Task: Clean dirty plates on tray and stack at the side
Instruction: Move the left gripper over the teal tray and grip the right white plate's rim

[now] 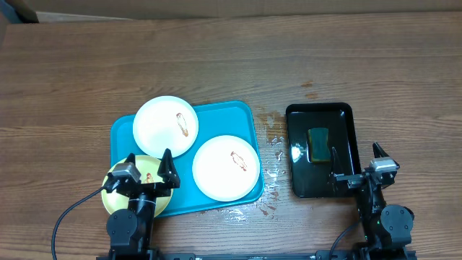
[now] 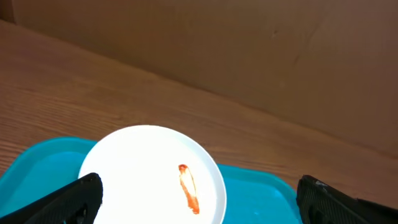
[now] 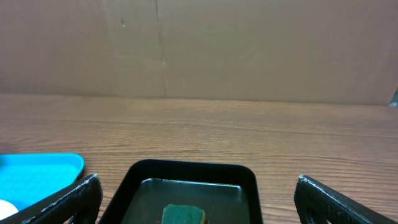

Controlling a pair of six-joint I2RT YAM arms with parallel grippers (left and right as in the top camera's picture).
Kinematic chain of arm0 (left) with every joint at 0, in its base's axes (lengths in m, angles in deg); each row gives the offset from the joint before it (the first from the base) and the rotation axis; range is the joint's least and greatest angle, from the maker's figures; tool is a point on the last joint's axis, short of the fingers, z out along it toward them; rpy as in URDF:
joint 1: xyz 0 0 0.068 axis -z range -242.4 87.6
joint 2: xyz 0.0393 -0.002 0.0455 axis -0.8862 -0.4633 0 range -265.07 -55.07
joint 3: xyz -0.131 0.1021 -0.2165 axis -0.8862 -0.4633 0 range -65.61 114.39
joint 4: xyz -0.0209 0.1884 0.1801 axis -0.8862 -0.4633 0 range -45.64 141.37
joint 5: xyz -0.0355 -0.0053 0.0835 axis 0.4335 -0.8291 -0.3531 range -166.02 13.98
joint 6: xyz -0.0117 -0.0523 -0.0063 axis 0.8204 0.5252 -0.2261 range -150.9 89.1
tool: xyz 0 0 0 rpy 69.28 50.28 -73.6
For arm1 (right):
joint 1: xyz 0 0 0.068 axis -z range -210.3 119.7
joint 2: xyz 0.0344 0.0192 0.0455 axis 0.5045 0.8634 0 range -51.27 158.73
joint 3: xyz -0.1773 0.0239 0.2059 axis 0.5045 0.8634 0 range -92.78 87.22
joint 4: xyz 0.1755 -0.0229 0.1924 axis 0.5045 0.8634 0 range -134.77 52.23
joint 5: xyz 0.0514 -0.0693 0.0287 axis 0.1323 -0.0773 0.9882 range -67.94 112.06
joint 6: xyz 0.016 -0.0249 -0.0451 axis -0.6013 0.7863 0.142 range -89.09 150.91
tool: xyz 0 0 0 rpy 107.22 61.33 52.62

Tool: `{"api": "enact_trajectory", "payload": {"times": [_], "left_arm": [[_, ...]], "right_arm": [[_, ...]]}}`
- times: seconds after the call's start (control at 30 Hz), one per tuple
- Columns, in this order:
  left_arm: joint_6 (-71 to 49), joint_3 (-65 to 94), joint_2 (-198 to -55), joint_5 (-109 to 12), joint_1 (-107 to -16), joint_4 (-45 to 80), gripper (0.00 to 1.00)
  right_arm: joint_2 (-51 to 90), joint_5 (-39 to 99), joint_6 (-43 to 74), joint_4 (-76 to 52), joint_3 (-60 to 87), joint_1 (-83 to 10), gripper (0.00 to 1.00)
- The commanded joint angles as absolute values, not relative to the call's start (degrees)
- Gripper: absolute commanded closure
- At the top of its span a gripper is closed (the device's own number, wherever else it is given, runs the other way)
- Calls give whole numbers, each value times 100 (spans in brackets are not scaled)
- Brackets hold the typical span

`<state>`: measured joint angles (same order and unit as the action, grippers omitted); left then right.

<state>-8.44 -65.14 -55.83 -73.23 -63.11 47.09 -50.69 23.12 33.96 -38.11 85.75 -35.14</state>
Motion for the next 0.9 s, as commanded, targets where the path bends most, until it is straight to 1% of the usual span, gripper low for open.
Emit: {"api": "enact_trajectory", "payload": {"times": [0.0, 0.23, 0.3, 0.37, 0.4, 0.53, 0.67, 0.77, 0.87], "left_arm": [[-342, -6530, -5609, -7087, -6274, 4724, 0], [-576, -6361, -5609, -6833, -6274, 4683, 0], [-645, -5986, -5616, -6475, -6274, 4246, 0], [-648, -5419, -5666, -5915, -6274, 3573, 0], [-652, -4921, -5764, -5747, -6274, 2932, 0], [-884, -3634, -6319, -5684, -6274, 1765, 0], [-921, -1920, -7473, -4984, -6274, 827, 0], [-1415, -499, -8608, -4936, -6274, -477, 0], [-1856, 576, -9755, -4938, -6274, -1802, 0]], "right_arm": [[-5104, 2281, 3433, -3846, 8605, -3473, 0], [-5104, 2281, 3433, -3846, 8605, -3473, 0], [-5104, 2283, 3433, -3846, 8605, -3473, 0], [-5104, 2281, 3433, -3846, 8605, -3473, 0], [-5104, 2281, 3433, -3846, 8605, -3473, 0], [-5104, 2281, 3433, -3846, 8605, -3473, 0], [-5104, 2281, 3433, -3846, 8605, -3473, 0], [-5104, 2283, 3433, -3846, 8605, -3473, 0], [-5104, 2281, 3431, -3846, 8605, -3473, 0]]}}
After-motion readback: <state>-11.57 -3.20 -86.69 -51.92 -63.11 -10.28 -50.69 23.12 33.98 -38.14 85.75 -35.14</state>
